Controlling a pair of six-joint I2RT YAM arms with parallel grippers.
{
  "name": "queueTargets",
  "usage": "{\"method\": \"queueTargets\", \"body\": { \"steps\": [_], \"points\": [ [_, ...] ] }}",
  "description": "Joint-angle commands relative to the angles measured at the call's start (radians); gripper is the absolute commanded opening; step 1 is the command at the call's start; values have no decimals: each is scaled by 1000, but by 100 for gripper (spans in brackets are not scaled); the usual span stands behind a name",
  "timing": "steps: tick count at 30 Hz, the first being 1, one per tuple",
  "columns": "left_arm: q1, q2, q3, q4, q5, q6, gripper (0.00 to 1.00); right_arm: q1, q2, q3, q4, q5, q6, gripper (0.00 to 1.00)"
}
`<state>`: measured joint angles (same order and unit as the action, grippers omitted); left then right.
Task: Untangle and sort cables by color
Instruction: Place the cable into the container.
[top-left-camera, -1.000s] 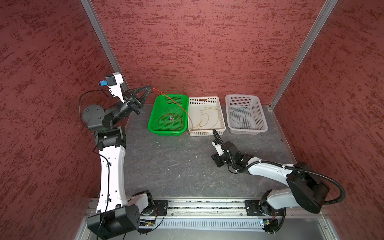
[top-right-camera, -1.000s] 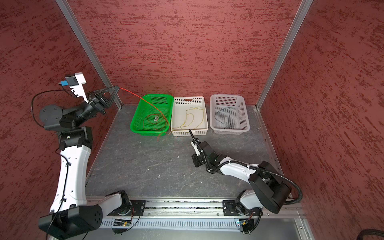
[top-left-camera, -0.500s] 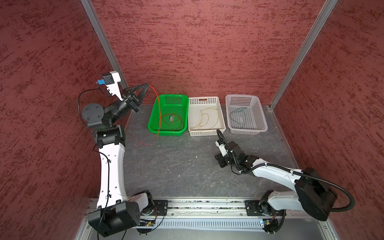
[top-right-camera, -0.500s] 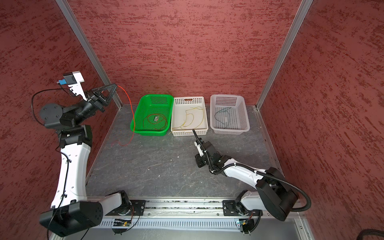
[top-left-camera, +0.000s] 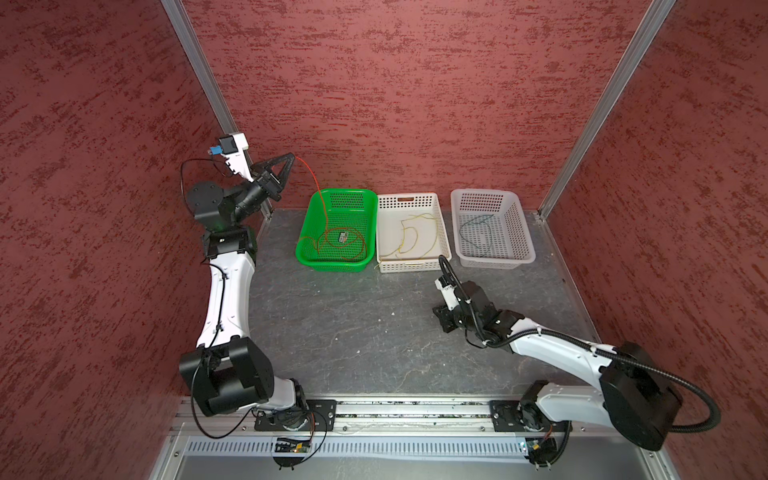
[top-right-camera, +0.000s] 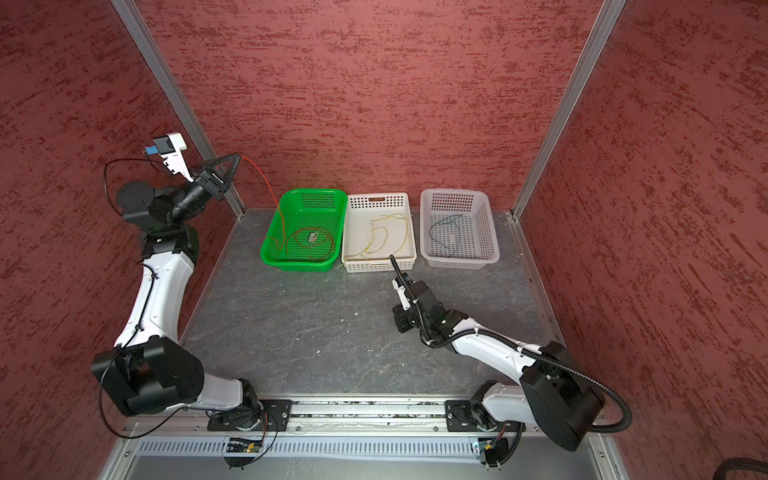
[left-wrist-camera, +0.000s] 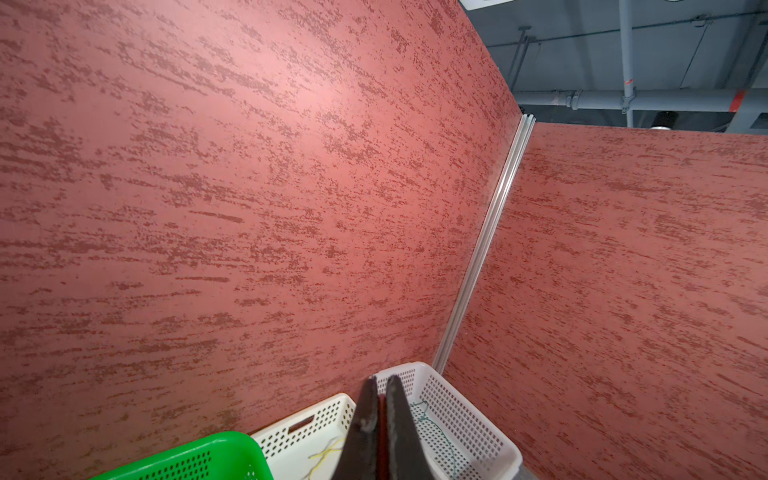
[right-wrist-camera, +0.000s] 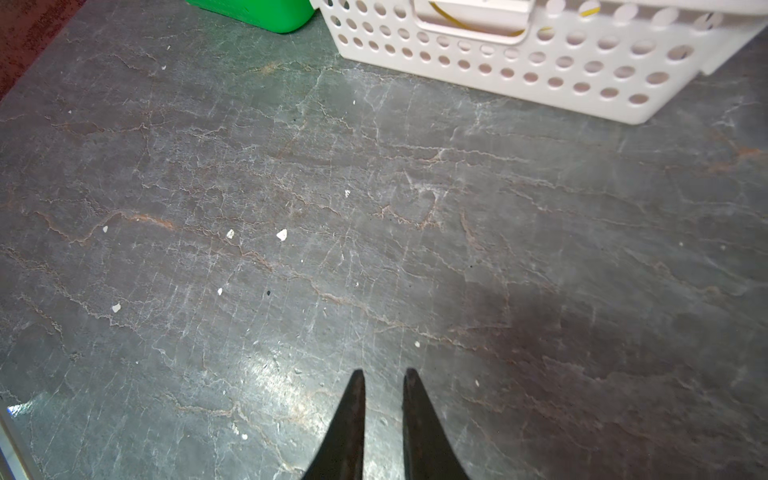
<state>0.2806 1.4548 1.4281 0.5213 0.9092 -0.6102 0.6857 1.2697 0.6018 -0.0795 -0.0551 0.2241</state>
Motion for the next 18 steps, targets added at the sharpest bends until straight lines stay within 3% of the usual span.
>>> {"method": "queueTargets", "body": {
  "steps": [1, 10, 18],
  "points": [
    [-29, 57, 36, 23, -54, 97, 0, -8, -11, 26, -7, 30, -6, 19],
    [-75, 337, 112, 135, -57, 79, 0, -10, -20, 41, -20, 32, -6, 19],
    [-133, 455, 149, 112, -74, 127, 0, -12, -42, 40, -47, 44, -5, 19]
  ]
}}
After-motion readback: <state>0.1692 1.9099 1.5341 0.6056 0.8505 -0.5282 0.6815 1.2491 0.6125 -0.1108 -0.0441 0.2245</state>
